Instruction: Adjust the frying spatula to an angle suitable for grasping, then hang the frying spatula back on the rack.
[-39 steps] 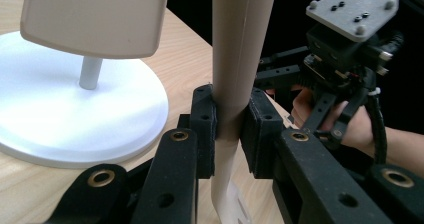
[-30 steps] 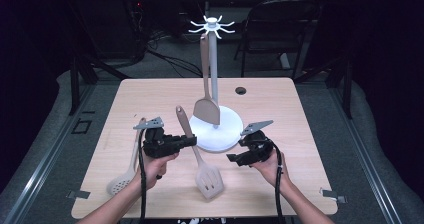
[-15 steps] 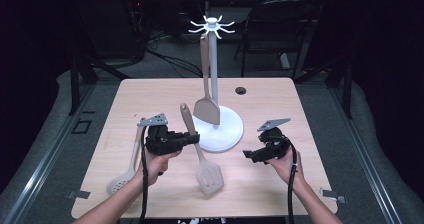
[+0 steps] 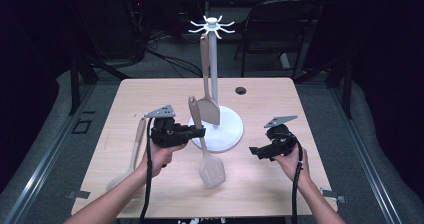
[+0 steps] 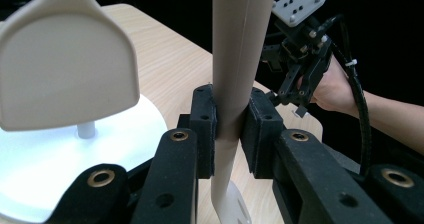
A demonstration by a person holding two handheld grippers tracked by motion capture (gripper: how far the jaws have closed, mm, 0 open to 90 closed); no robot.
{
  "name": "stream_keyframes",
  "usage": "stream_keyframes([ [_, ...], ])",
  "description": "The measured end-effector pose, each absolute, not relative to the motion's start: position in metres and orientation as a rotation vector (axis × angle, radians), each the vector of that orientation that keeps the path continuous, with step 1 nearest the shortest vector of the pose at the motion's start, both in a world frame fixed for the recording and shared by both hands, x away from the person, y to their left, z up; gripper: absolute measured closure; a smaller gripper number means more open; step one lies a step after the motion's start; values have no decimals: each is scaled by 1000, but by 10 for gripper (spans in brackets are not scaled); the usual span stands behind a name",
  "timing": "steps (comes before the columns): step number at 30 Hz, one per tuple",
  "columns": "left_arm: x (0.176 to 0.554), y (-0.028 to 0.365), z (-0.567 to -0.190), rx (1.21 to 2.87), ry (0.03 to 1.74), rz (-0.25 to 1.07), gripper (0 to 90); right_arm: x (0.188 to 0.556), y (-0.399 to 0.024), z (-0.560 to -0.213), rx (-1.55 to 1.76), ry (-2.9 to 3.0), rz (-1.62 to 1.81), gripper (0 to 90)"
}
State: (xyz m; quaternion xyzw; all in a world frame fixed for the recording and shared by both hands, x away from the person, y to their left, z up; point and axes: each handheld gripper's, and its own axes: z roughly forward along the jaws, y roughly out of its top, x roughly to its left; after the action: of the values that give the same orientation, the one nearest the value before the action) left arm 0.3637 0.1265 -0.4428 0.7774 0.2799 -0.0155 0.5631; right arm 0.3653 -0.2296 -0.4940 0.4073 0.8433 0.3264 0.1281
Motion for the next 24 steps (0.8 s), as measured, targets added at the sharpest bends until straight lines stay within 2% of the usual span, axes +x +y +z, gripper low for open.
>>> stream_keyframes([
  [11, 369, 120, -429, 1854, 632, -18, 773, 367, -234, -494, 1179, 2443, 902, 9],
  [24, 375, 111, -412, 1872, 601, -3, 773, 367, -238, -495, 1175, 2440, 870, 7],
])
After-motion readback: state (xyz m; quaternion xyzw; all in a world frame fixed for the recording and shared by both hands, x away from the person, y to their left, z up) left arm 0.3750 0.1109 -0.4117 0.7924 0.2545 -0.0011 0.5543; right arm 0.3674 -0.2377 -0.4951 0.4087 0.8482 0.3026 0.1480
